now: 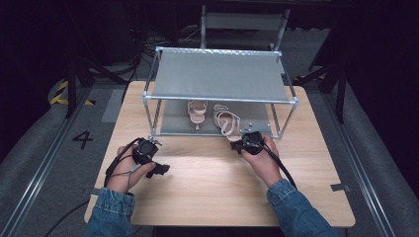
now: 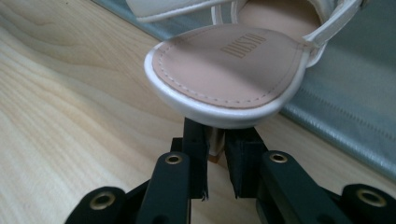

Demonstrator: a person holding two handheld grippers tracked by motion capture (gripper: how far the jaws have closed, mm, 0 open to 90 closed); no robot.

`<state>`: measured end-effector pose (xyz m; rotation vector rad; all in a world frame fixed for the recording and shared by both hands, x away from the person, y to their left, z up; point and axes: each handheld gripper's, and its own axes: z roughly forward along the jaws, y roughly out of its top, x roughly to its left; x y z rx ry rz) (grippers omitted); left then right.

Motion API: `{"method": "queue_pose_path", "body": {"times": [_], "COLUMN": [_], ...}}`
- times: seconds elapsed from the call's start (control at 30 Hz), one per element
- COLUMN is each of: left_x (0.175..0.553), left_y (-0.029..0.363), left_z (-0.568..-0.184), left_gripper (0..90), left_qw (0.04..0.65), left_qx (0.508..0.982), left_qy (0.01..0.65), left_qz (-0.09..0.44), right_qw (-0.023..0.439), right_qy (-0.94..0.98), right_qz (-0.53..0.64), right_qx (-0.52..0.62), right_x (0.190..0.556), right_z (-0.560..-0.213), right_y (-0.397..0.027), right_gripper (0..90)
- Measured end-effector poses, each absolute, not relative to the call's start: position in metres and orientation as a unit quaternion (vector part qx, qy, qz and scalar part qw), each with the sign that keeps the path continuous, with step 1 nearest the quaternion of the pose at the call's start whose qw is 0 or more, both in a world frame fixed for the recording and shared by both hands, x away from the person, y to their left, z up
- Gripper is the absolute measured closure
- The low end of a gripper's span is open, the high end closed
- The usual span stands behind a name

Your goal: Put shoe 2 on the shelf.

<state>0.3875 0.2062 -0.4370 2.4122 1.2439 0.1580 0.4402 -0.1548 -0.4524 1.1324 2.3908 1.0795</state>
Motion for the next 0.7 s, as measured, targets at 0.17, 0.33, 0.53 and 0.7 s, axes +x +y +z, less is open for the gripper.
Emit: {"method": "queue_pose_path", "body": {"times": [0.17,0.33,0.53,0.7], "left_x": [0.381,0.376,0.369,0.364], "left_y": [0.215,0.221,0.23,0.235], "left_z": [-0.439,-0.441,-0.443,-0.444], "left_gripper": [21.1,21.1,21.2,21.2], "left_qw": [0.208,0.205,0.203,0.2], "left_qx": [0.862,0.859,0.854,0.853], "left_qy": [0.459,0.466,0.475,0.479], "left_qz": [0.056,0.057,0.058,0.061], "right_qw": [0.151,0.156,0.159,0.164], "right_qy": [0.837,0.841,0.844,0.846], "right_qz": [0.355,0.348,0.351,0.355], "right_qx": [0.387,0.383,0.374,0.362], "right_x": [0.461,0.475,0.489,0.497], "right_z": [-0.449,-0.448,-0.449,-0.453], "right_y": [-0.148,-0.145,-0.131,-0.117], "right_gripper": [79.3,79.3,79.5,79.7]}}
